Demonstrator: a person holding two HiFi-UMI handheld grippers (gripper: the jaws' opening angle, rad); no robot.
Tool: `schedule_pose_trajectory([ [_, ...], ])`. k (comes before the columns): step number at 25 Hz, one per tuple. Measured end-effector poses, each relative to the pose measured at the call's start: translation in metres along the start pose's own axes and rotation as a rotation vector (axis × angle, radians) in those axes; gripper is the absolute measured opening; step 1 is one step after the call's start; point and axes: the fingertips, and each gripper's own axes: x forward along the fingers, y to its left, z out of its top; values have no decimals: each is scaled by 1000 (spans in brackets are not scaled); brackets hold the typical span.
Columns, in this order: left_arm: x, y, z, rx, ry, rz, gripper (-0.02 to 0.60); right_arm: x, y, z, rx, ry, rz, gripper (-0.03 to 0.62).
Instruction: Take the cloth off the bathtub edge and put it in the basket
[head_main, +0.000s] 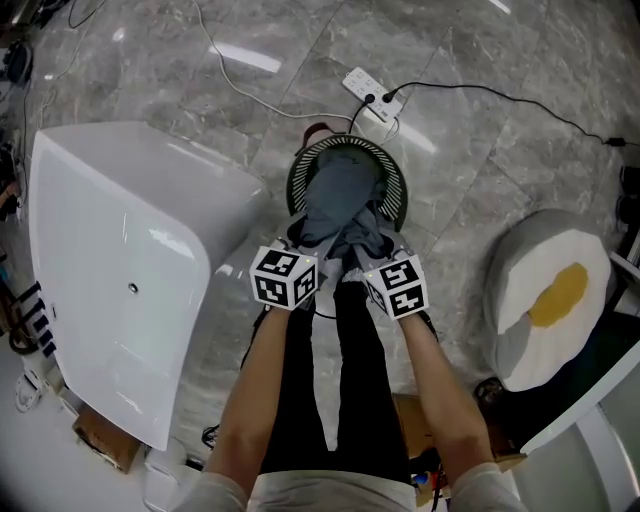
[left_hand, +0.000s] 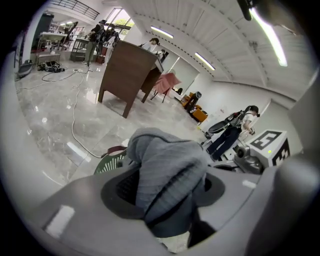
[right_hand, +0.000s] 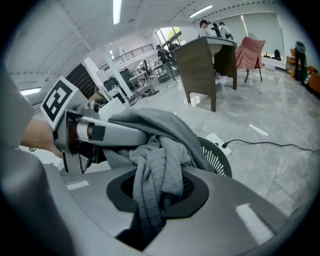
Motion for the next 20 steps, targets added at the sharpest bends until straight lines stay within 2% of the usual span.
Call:
schedule_pose_trajectory([
  [7,13,18,-22,-32,24,23,275,20,-14,-17,44,47,-41,67],
  [20,75,72,-57,8,32,59,276,88,-58,-51,25,86,-23,86],
])
